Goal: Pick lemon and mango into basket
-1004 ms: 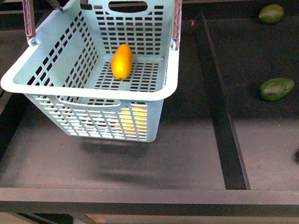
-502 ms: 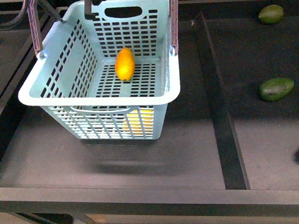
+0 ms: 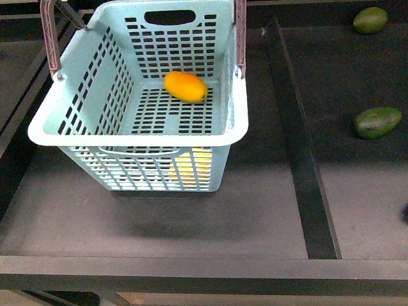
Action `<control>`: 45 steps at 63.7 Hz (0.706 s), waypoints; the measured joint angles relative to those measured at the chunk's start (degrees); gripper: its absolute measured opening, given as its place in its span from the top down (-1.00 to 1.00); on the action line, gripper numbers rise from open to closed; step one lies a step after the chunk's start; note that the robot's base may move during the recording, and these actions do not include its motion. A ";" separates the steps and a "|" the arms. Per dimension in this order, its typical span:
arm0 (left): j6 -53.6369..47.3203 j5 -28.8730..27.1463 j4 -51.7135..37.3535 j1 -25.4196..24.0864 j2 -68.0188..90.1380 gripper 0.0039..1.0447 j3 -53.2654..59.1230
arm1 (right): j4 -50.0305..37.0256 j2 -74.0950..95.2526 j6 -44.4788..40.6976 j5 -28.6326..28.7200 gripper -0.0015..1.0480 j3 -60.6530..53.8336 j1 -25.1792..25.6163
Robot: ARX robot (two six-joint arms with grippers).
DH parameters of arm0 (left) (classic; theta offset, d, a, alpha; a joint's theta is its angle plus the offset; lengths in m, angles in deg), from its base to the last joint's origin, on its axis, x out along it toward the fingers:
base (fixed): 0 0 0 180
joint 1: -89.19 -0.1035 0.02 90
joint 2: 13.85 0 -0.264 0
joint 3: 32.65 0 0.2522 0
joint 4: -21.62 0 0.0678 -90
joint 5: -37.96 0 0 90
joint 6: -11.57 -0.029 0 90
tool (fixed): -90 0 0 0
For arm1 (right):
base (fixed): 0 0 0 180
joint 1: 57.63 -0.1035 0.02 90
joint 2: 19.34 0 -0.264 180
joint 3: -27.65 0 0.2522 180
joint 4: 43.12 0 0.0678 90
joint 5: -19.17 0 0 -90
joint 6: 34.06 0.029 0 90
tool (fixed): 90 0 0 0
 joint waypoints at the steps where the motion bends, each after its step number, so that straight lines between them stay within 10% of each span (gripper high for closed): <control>1: -5.53 2.56 -6.64 -0.28 -1.92 -0.76 3.93 | 0.00 -0.04 0.00 0.00 -0.83 0.00 0.00; 12: -61.75 14.75 -71.43 -4.20 -18.27 -0.08 46.84 | 0.00 -0.02 0.00 -0.04 -0.83 0.00 0.00; 18: -79.67 16.46 -89.09 -7.15 -26.97 0.36 64.11 | 0.00 -0.02 0.00 -0.04 -0.83 0.00 0.00; 26: -86.05 19.30 -93.98 -9.53 -34.93 0.94 78.64 | 0.00 -0.02 0.00 -0.04 -0.83 0.00 0.00; 45: -87.49 22.71 -96.26 -13.27 -48.76 0.94 95.49 | 0.00 -0.02 0.00 -0.04 -0.83 0.00 0.00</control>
